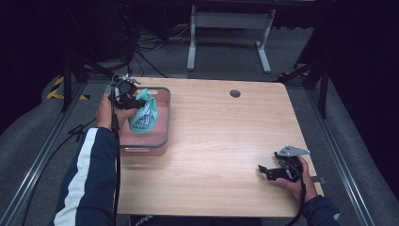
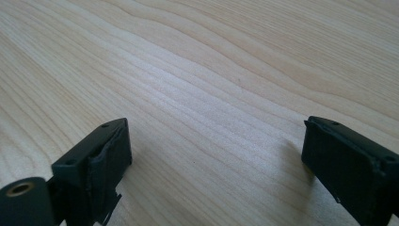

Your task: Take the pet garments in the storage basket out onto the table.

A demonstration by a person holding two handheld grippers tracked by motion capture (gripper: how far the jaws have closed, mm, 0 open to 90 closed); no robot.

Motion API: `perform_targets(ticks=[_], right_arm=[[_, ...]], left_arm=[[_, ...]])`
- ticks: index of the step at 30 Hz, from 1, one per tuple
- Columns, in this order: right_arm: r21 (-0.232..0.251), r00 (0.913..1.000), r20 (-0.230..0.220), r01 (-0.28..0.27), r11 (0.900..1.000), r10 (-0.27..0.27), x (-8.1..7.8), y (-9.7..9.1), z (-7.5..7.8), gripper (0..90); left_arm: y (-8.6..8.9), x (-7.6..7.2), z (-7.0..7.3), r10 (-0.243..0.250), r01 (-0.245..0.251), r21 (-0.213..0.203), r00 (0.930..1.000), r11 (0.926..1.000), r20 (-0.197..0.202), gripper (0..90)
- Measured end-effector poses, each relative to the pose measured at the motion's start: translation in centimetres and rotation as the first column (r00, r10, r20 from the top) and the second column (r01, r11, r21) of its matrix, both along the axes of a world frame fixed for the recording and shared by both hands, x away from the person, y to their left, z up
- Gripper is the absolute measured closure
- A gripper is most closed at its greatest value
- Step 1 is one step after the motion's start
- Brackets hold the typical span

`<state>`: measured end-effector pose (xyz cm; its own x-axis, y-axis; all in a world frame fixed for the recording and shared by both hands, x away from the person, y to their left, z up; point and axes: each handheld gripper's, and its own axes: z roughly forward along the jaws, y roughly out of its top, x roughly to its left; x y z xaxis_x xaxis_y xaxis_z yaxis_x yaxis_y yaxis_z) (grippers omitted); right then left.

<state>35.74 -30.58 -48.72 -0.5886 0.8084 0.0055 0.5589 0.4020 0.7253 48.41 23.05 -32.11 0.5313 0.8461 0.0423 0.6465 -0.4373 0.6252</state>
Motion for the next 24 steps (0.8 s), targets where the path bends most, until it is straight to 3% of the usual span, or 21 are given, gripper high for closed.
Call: perform_targets(ticks=[3,6,15,24], right_arm=[[0.0,1.0,0.0,0.0,1.0,0.0,0.0,0.0,0.0,9.1],[0.0,1.0,0.0,0.0,1.0,0.0,0.0,0.0,0.0,9.1],[0.0,1.0,0.0,-0.002,1.0,0.002,0.0,0.0,0.0,9.1],[0.002,1.0,0.0,-0.001,1.0,0.001,0.1,0.0,0.0,9.1]], left_arm=[[0.0,-0.3,1.0,-0.008,0.008,0.002,0.9998,1.0,0.018,76.3],[0.0,-0.7,1.8,-0.015,0.017,-0.037,0.9991,0.9992,0.041,76.3],[-0.7,-1.9,3.6,-0.055,0.058,-0.046,0.9962,0.9973,0.068,76.2],[-2.6,-3.1,5.3,-0.092,0.1,-0.071,0.9898,0.9924,0.109,76.3]])
